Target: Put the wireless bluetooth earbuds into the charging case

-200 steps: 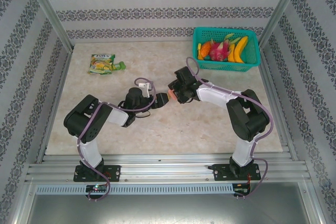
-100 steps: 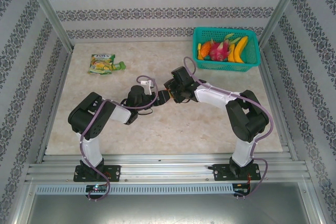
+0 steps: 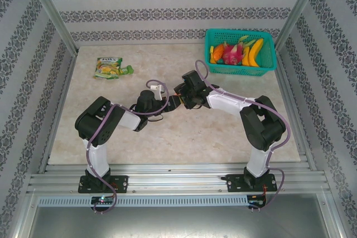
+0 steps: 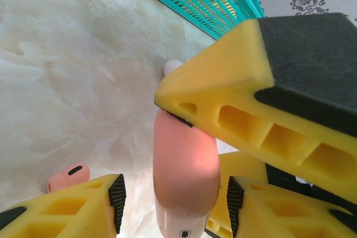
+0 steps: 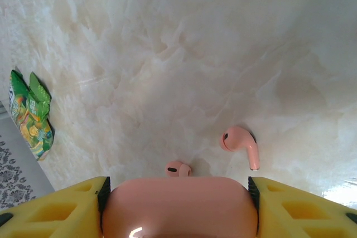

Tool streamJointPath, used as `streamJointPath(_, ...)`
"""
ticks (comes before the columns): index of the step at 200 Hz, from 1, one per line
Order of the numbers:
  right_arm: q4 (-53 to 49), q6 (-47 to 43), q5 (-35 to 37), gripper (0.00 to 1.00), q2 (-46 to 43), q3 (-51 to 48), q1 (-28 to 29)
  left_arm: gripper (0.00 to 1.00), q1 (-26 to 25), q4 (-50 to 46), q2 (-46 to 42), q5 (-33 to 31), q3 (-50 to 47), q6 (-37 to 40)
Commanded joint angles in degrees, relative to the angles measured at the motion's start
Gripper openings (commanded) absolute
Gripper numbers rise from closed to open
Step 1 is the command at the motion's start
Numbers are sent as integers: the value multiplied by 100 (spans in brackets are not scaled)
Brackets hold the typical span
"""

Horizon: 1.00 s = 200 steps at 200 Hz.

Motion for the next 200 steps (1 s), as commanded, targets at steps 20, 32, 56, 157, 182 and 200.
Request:
streamJointPath(20, 152, 86, -28, 54, -199, 13, 76, 44, -69, 326, 92, -46, 164, -3)
streamJointPath(32, 165, 93, -24, 54, -190, 4, 75, 42, -67, 328, 91, -46, 176, -3)
streamJointPath(56, 214, 108, -37, 54, -181, -23, 70, 36, -70, 326, 88, -62, 178, -11)
streamJointPath(157, -24, -753, 61, 71, -1006, -182, -452, 13, -50, -294, -353, 219, 246, 224)
streamJointPath(182, -76, -1685, -88, 73, -1580, -608, -705, 11, -23, -946, -691, 512, 388, 565)
streamJointPath(200, 73, -2603, -146, 74, -2024, -1077, -850, 12, 36, -1498, -985, 780, 479, 859)
